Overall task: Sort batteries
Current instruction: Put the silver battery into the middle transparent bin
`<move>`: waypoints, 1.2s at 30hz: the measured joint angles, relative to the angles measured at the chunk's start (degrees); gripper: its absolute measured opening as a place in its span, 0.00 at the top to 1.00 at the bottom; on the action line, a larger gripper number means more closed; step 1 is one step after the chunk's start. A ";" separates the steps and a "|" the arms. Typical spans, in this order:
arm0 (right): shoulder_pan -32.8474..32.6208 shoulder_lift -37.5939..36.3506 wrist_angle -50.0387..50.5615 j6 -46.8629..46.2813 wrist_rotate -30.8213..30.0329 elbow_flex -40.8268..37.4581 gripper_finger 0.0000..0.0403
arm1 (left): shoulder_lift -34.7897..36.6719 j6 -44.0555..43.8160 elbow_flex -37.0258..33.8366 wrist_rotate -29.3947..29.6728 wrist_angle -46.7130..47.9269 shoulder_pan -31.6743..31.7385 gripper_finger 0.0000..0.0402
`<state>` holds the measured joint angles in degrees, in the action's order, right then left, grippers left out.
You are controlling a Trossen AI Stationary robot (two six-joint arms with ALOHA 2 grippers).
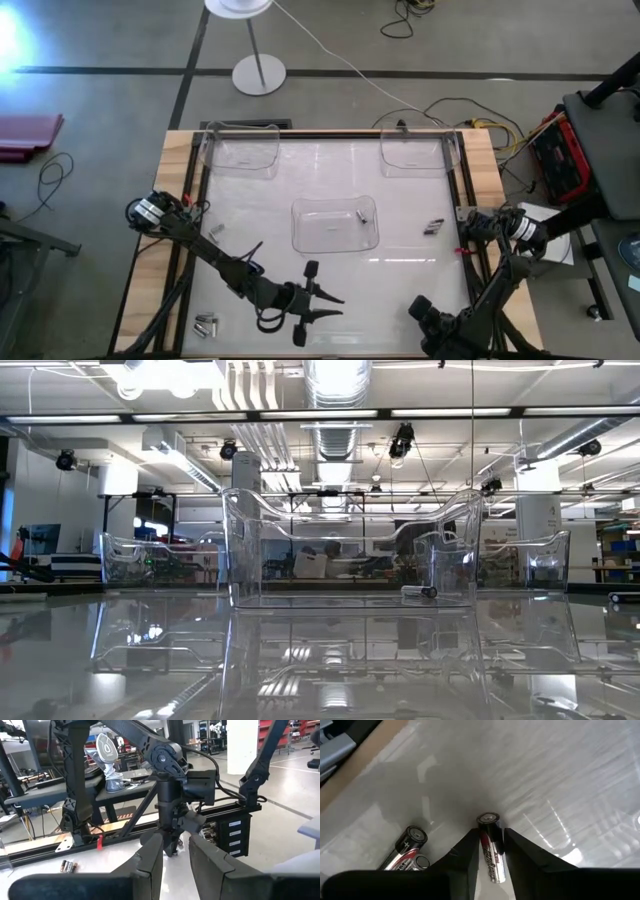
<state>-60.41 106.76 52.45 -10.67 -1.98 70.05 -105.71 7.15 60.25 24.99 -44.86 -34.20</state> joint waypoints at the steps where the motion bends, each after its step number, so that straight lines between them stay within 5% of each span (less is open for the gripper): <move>1: 0.48 0.00 -0.07 1.10 0.28 -0.06 0.83 | 0.00 0.32 0.00 0.04 -0.02 0.00 0.81; 10: 5.32 -0.15 -0.56 9.65 -1.35 0.97 0.90 | 0.00 5.10 -0.02 13.25 5.46 -0.18 0.81; 17: 9.58 -2.01 7.58 13.24 -4.88 12.53 0.88 | 1.03 7.31 -0.33 39.78 16.38 -5.55 0.81; 23: 19.48 -4.18 11.49 21.49 -14.29 22.83 0.89 | 1.11 5.70 -3.48 40.44 12.47 -12.31 0.81; 28: 33.02 -4.26 8.50 21.70 -13.50 26.54 0.88 | 1.05 1.05 -5.74 40.43 11.64 -14.76 0.81; 32: 44.39 -4.26 4.40 12.98 -7.81 26.38 0.89 | 1.05 -0.27 -6.03 40.44 11.43 -14.75 0.81; 36: 53.07 -4.17 3.76 -7.12 -6.92 25.78 0.90 | 0.98 -2.54 -6.09 40.46 11.90 -14.75 0.81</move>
<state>-7.34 102.59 56.21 -17.79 -8.90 95.82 -104.73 4.61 54.16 65.45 -32.96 -48.95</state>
